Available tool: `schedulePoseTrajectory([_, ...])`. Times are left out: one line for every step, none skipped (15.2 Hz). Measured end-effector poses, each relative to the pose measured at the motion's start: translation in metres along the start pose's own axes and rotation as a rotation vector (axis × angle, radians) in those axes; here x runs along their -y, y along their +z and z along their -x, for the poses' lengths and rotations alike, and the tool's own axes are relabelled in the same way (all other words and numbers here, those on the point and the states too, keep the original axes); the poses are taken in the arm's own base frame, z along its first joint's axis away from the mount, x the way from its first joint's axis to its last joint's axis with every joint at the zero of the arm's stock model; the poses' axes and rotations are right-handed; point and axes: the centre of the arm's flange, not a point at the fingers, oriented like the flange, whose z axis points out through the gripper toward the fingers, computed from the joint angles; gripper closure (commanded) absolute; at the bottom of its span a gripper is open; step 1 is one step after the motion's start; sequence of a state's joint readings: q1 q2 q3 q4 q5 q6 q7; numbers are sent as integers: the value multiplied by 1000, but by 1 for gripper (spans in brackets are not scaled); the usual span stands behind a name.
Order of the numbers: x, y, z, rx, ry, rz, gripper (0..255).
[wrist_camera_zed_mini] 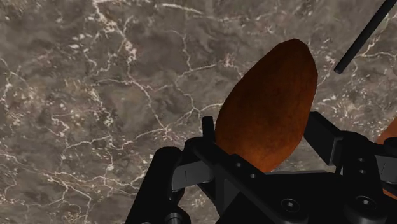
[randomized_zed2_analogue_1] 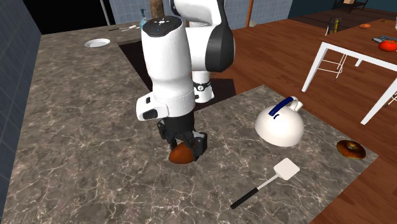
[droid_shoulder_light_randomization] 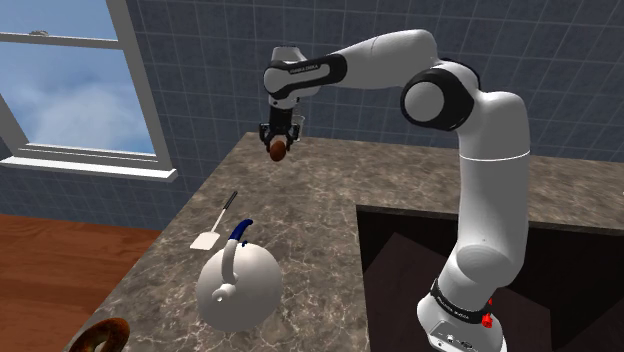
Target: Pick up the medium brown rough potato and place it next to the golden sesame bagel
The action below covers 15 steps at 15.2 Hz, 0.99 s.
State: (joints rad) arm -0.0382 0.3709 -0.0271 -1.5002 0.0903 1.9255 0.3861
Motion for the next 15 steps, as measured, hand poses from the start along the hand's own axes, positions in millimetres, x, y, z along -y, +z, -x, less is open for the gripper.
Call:
schedulePoseTrajectory([8, -2, 7, 0, 0, 0, 255])
schedulePoseTrajectory([13, -2, 17, 0, -1, 0, 255])
schedulePoseTrajectory([25, 0, 26, 0, -1, 0, 255])
schedulePoseTrajectory([34, -2, 34, 1, -2, 0, 255])
schedulePoseTrajectory([42, 1, 42, 1, -1, 0, 255])
schedulePoseTrajectory([51, 2, 52, 1, -1, 0, 255])
schedulePoseTrajectory([62, -1, 59, 1, -1, 0, 255])
schedulePoseTrajectory([70, 0, 71, 1, -1, 0, 255])
schedulePoseTrajectory([80, 3, 79, 0, -2, 0, 255])
schedulePoseTrajectory([88, 3, 88, 1, -2, 0, 255])
schedulePoseTrajectory([99, 5, 97, 1, -2, 0, 255])
schedulePoseTrajectory([106, 6, 108, 1, -1, 0, 255])
schedulePoseTrajectory([115, 6, 116, 1, -1, 0, 255])
schedulePoseTrajectory([128, 4, 124, 1, -2, 0, 255])
schedulePoseTrajectory([139, 7, 134, 1, -2, 0, 255])
